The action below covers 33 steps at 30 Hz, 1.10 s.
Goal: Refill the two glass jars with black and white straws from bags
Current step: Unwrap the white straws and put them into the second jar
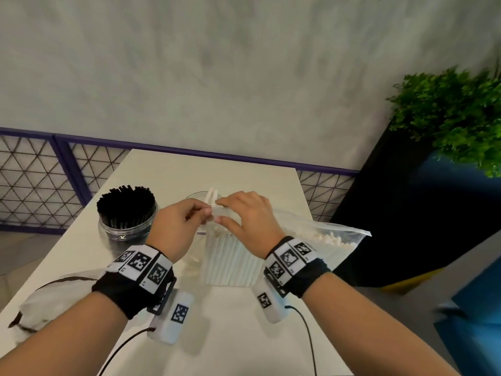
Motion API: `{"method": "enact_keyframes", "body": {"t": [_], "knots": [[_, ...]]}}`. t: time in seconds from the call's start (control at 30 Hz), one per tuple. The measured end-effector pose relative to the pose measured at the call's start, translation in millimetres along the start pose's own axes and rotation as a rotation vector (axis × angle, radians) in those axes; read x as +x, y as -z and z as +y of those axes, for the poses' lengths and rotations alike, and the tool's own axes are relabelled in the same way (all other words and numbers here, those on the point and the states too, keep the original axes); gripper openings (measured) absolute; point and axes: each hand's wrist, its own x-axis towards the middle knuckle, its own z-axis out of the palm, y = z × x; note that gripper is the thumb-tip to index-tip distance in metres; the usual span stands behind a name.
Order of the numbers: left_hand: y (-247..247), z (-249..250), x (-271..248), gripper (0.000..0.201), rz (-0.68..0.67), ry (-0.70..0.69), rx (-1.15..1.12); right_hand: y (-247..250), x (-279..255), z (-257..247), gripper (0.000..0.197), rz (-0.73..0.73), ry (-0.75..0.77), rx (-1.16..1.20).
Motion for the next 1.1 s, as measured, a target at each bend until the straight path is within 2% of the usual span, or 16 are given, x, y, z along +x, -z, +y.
{"method": "enact_keyframes", "body": {"t": [0.13,0.43,0.57,0.77,0.97,1.1], "knots": [[4,-3,3,0.011,-0.021,-0.009,0.1,-13,14,-10,0.018,0.041,0.002,0.078],[2,-4,13,0.011,0.042,-0.096,0.225,2,19,10,0.015,0.072,-0.064,0.112],[19,-19,24,0.013,0.073,-0.025,0.219,26,3,50,0.016,0.081,-0.175,0.028],[32,-36,31,0.014,0.095,0.041,0.234,62,-33,110,0.013,0.124,-0.421,-0.064],[30,-37,36,0.017,0.092,0.052,0.222,83,-41,126,0.014,0.194,-0.564,-0.012],[31,-36,34,0.019,0.095,0.041,0.214,89,-44,132,0.012,0.23,-0.604,-0.012]]}}
